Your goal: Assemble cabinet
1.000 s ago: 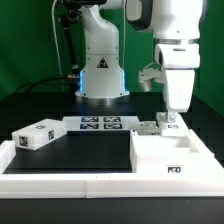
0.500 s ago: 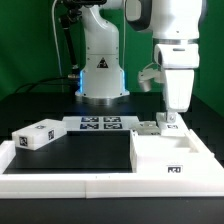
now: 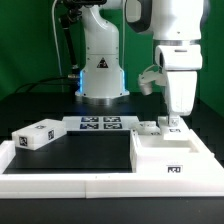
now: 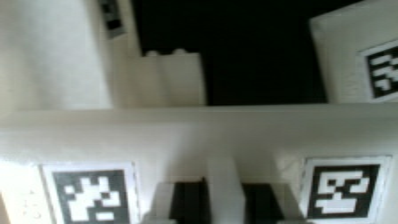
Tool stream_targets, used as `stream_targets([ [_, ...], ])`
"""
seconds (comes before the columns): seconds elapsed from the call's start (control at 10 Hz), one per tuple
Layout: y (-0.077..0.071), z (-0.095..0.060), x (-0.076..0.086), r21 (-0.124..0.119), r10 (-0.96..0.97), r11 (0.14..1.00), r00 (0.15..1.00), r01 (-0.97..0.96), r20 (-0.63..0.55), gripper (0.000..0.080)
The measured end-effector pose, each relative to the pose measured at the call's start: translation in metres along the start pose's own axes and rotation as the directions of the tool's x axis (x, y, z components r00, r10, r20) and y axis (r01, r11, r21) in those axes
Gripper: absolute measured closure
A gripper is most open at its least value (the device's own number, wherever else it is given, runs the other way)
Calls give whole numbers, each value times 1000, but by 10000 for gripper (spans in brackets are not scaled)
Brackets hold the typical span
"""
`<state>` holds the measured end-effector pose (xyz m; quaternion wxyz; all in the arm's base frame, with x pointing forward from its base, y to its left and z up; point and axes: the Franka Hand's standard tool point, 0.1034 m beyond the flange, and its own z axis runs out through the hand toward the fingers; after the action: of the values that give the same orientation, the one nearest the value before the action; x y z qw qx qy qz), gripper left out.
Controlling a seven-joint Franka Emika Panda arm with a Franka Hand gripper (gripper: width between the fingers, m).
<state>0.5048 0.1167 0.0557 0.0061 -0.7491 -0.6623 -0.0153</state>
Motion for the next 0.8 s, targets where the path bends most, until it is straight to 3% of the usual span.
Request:
stream_targets([
  [0.3,17,0,-1,-15,-10,1000,1000,10,-9,729],
  [0.8,20,0,0,-13,-18,1000,1000,18,-8,729],
])
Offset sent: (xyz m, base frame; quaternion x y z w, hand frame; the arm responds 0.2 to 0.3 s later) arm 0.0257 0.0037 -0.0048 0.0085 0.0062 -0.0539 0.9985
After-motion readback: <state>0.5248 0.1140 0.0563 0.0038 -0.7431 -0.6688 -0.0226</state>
